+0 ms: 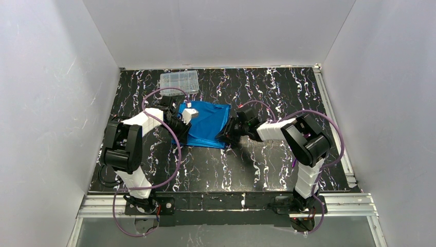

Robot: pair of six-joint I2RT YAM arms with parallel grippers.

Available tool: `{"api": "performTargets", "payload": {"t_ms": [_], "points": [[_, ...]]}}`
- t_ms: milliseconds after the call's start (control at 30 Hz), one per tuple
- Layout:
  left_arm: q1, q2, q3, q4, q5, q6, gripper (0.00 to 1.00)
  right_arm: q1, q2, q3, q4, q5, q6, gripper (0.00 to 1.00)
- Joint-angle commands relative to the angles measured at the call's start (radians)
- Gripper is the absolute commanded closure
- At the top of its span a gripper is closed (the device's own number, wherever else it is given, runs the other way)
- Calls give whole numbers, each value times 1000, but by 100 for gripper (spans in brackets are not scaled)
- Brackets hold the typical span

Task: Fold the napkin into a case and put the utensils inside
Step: Smooth out the upper triangle-folded napkin at the center of the board.

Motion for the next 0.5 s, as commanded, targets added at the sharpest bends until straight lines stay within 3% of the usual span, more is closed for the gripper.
{"api": "performTargets", "payload": {"t_ms": [0, 167, 300, 367, 467], "points": [[-7, -4, 9, -31, 29, 25, 82, 11, -21, -69, 11, 116, 51, 60], [-7, 7, 14, -36, 29, 36, 83, 21, -32, -77, 5, 163, 74, 61], [-7, 8, 46, -91, 40, 45, 79, 22, -50, -78, -33, 208, 74, 67], [-8, 8, 103, -198, 96, 57, 74, 22, -65, -81, -52, 222, 69, 70], [-7, 52, 288, -492, 211, 114, 70, 22, -63, -74, -85, 223, 56, 70]]}}
